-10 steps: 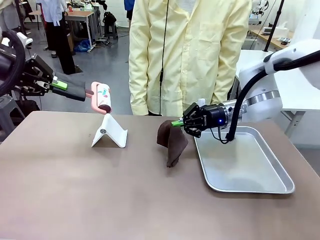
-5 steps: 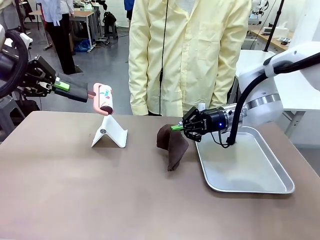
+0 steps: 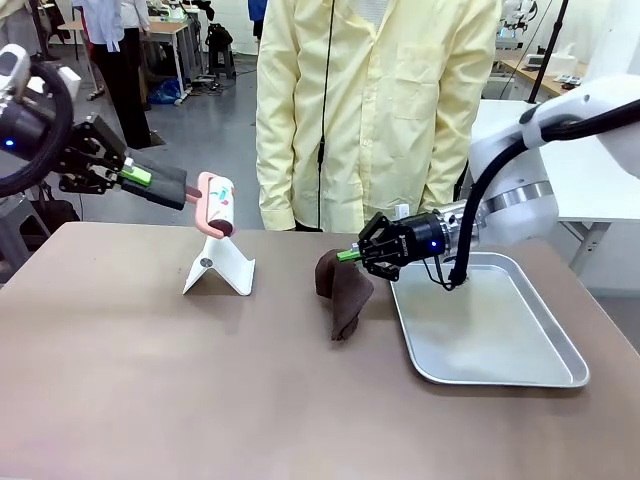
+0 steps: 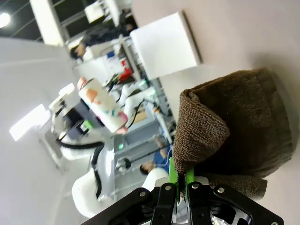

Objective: Clean the surface of the table.
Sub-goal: Return the Lint Roller and towel to their original positions.

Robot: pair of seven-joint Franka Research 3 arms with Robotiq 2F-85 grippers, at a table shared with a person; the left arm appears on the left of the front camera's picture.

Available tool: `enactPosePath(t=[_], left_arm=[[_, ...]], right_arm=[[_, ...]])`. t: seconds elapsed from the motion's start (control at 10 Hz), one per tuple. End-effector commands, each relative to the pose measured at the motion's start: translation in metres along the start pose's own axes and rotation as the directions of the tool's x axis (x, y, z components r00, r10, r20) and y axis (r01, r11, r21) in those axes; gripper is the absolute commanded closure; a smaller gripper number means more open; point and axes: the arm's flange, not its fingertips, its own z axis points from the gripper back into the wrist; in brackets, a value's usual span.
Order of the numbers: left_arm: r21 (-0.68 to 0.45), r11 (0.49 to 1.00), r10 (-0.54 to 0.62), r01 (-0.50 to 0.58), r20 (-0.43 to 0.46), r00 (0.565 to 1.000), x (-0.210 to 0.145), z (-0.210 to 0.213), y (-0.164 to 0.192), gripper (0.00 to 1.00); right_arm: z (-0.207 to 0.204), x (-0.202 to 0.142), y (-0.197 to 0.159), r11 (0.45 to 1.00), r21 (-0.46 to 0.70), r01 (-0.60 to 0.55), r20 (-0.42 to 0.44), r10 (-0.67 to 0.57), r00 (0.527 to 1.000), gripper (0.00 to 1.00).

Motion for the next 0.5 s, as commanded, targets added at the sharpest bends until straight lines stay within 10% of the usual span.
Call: enactPosePath(t=[0.0, 0.4], left_arm=[[0.076, 0.997, 0.011, -0.006, -0.073, 0.997, 0.029, -0.013, -0.010, 0.80], [0.131, 0.990, 0.059, -0.044, -0.113, 0.992, 0.045, -0.051, 0.005, 0.80]], right_arm=[[-0.013, -0.015, 0.030, 0.984, -0.115, 0.138, 0.099, -0.127, 0.987, 0.94], [-0.018, -0.006, 0.034, 0.969, -0.170, 0.177, 0.186, -0.144, 0.972, 0.94]])
